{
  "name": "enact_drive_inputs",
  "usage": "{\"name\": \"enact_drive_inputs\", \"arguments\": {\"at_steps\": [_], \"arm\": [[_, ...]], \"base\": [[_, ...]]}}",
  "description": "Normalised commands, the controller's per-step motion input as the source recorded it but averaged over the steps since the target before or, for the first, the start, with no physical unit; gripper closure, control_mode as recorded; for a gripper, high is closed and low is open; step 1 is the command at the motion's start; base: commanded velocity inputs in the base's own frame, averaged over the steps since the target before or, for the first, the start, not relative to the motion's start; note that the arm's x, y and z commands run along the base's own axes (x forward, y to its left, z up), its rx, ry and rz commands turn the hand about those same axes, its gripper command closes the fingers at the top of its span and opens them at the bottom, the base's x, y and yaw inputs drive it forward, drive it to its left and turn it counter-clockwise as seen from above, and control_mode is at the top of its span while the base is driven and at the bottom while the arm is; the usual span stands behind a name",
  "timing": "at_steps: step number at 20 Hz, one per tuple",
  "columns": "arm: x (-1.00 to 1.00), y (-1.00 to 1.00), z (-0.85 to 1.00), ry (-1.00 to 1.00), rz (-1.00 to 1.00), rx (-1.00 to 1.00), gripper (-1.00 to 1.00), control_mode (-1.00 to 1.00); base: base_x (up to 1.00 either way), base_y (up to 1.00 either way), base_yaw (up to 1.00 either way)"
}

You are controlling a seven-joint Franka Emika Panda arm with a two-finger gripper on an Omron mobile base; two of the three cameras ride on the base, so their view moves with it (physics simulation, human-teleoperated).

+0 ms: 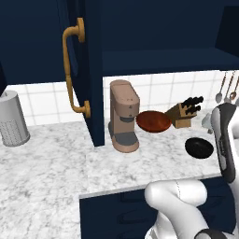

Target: Pick up the bowls on the counter and stack them on top of one another in the open cabinet. Place the smaller bowl on top of the larger bowl.

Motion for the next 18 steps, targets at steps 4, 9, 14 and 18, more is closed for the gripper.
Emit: {"name": "enact_drive_inputs", "arguments": {"at_steps": [4, 9, 14, 18], "arm": [[0.01, -0.77, -0.47, 0.05, -0.16, 0.13, -1.0, -1.0], [0.1, -0.58, -0.49, 0.07, -0.11, 0.09, -1.0, -1.0], [0.4, -0.23, -0.55, 0.12, -0.05, 0.07, -1.0, -1.0], [0.53, -0.03, -0.43, 0.09, 0.0, 0.02, -1.0, -1.0]], "base": [[0.0, 0.0, 0.0], [0.0, 0.0, 0.0], [0.0, 0.0, 0.0], [0.0, 0.0, 0.0]]}}
